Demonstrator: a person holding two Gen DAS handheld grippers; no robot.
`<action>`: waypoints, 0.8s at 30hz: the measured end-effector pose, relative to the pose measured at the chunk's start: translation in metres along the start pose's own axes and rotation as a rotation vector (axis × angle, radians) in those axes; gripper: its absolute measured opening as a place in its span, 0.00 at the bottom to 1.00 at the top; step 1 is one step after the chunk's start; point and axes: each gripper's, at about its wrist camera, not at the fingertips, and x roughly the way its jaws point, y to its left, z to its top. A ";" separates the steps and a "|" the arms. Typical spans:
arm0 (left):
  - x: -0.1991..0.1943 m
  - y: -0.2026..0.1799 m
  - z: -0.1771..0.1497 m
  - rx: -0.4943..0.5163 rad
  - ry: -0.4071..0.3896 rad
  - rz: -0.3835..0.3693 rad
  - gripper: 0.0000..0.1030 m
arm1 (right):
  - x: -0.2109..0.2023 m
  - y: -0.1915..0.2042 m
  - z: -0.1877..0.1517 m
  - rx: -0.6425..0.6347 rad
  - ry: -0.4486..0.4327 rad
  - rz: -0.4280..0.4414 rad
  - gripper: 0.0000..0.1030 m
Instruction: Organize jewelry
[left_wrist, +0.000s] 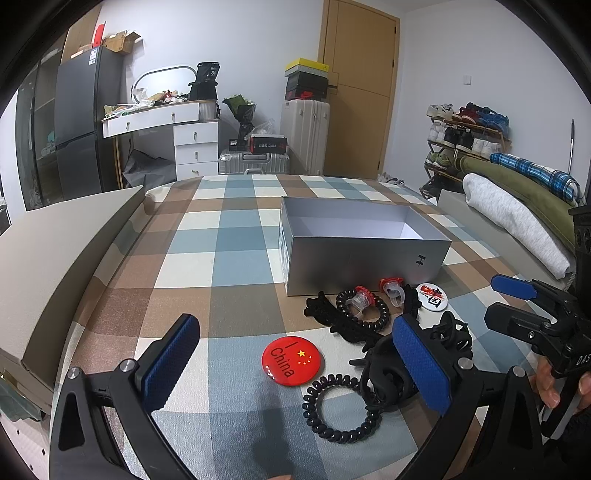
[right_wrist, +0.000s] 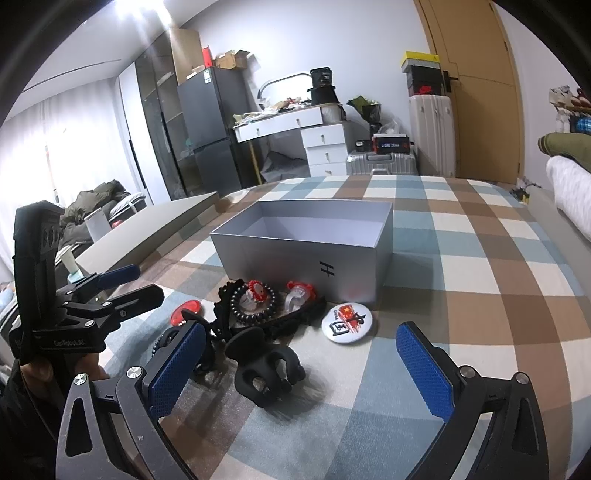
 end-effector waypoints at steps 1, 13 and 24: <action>0.000 0.000 0.000 0.001 0.000 0.000 0.99 | 0.000 0.000 0.000 0.000 0.000 0.001 1.00; 0.000 -0.001 0.000 0.007 0.001 -0.001 0.99 | 0.000 0.000 0.000 -0.005 0.002 -0.002 1.00; -0.001 -0.008 -0.001 0.040 -0.003 0.017 0.99 | 0.000 0.001 0.002 -0.008 0.008 -0.017 1.00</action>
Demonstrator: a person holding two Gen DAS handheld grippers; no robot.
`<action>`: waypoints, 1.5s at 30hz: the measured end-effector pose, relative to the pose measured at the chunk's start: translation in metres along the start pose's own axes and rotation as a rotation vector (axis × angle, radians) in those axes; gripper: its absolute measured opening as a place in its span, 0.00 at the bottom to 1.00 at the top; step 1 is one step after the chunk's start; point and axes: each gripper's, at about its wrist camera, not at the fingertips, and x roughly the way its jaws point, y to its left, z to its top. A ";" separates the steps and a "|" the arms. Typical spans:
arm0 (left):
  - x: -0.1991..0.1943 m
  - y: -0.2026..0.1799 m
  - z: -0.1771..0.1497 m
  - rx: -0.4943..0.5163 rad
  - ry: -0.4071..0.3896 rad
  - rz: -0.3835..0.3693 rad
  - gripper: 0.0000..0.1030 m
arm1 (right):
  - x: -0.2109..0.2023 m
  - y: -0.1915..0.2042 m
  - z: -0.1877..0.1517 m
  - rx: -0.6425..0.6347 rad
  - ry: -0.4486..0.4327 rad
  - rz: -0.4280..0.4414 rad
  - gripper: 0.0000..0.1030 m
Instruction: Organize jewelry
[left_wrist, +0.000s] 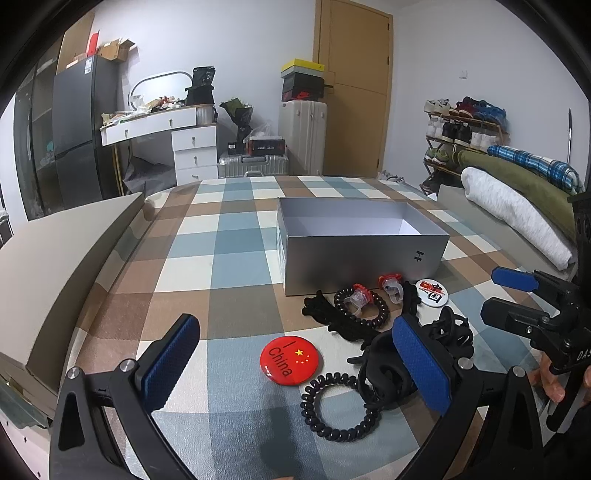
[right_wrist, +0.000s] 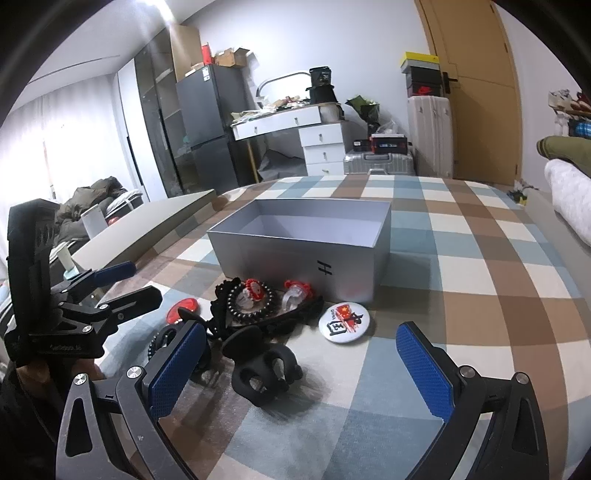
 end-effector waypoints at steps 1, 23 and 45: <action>0.000 -0.001 0.000 0.003 -0.001 0.001 0.99 | 0.000 0.001 0.000 -0.004 0.003 0.000 1.00; 0.000 -0.021 -0.002 0.091 0.055 -0.067 0.99 | 0.025 0.017 -0.003 -0.040 0.219 0.024 0.81; 0.008 -0.030 -0.008 0.129 0.113 -0.056 0.99 | 0.030 0.026 -0.007 -0.077 0.238 0.009 0.46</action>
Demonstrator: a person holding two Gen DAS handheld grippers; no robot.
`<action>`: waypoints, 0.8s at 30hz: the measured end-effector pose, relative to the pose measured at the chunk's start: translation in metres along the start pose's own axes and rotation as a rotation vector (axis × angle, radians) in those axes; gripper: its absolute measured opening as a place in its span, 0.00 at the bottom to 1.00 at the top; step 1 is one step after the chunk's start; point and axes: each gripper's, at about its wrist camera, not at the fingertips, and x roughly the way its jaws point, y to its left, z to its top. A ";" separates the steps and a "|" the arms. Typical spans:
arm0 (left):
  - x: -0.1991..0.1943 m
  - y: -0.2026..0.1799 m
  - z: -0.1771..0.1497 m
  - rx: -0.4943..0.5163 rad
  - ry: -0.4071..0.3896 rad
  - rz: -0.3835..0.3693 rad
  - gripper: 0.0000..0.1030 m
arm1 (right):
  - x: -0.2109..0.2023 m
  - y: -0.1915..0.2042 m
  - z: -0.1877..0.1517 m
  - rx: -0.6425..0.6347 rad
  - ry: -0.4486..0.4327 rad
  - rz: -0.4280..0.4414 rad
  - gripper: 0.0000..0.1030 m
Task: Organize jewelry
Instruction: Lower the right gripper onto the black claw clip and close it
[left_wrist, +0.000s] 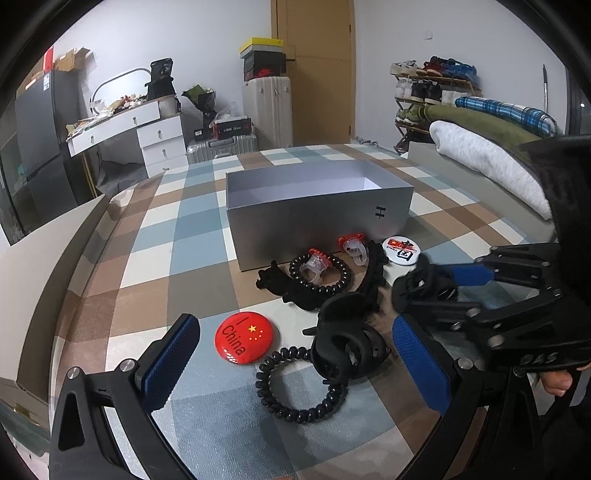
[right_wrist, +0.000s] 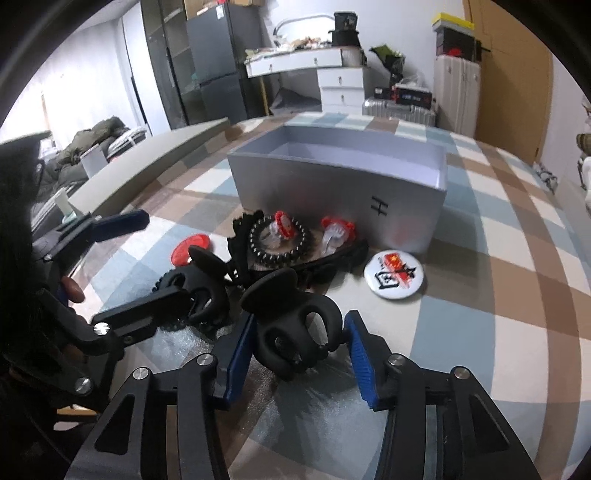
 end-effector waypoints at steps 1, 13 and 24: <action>0.001 0.001 0.000 -0.006 0.005 -0.001 0.99 | -0.003 -0.001 0.000 0.008 -0.015 0.008 0.46; -0.001 0.002 0.002 -0.014 0.000 -0.068 0.99 | -0.023 -0.017 0.000 0.113 -0.107 0.052 0.46; -0.004 -0.017 0.000 0.098 0.002 -0.153 0.85 | -0.021 -0.022 -0.001 0.136 -0.107 0.073 0.46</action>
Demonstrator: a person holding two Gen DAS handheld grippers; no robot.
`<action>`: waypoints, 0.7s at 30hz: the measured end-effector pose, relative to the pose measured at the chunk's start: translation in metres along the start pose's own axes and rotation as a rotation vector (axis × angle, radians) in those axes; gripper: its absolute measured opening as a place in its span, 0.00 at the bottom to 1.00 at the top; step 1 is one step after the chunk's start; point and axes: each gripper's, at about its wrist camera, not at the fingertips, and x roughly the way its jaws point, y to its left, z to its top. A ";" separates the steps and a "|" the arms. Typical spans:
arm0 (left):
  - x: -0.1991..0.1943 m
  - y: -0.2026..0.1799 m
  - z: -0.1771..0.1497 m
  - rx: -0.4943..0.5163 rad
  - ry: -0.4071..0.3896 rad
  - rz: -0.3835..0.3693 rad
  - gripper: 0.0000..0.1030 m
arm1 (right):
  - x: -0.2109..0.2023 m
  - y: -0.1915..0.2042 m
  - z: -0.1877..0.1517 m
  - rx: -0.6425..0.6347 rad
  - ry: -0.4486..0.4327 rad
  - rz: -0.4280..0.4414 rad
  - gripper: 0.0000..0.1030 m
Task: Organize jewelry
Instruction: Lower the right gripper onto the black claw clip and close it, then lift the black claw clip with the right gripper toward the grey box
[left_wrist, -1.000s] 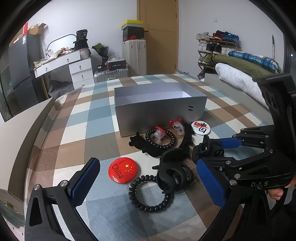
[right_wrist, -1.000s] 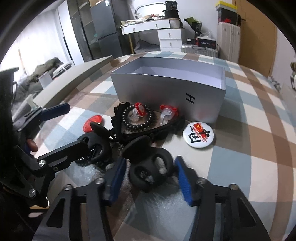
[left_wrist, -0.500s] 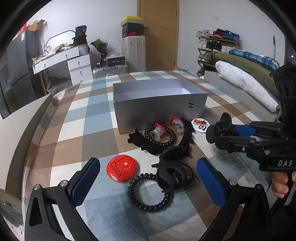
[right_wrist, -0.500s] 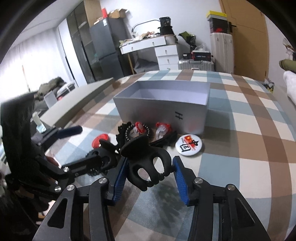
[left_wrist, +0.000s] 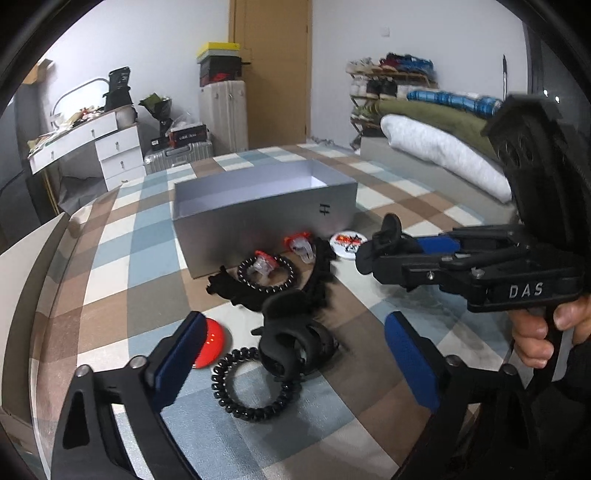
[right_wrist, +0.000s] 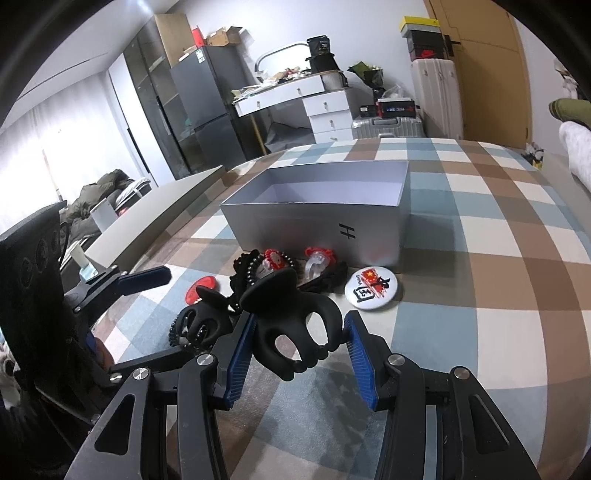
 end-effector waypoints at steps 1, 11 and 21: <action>0.001 -0.001 0.000 0.005 0.008 0.003 0.84 | 0.000 0.000 -0.001 0.000 0.001 0.003 0.46; 0.009 -0.007 -0.002 0.048 0.057 0.022 0.54 | 0.000 -0.001 -0.003 0.012 0.007 0.016 0.46; 0.008 -0.010 -0.003 0.066 0.055 0.011 0.42 | -0.001 0.000 -0.003 0.012 0.007 0.019 0.46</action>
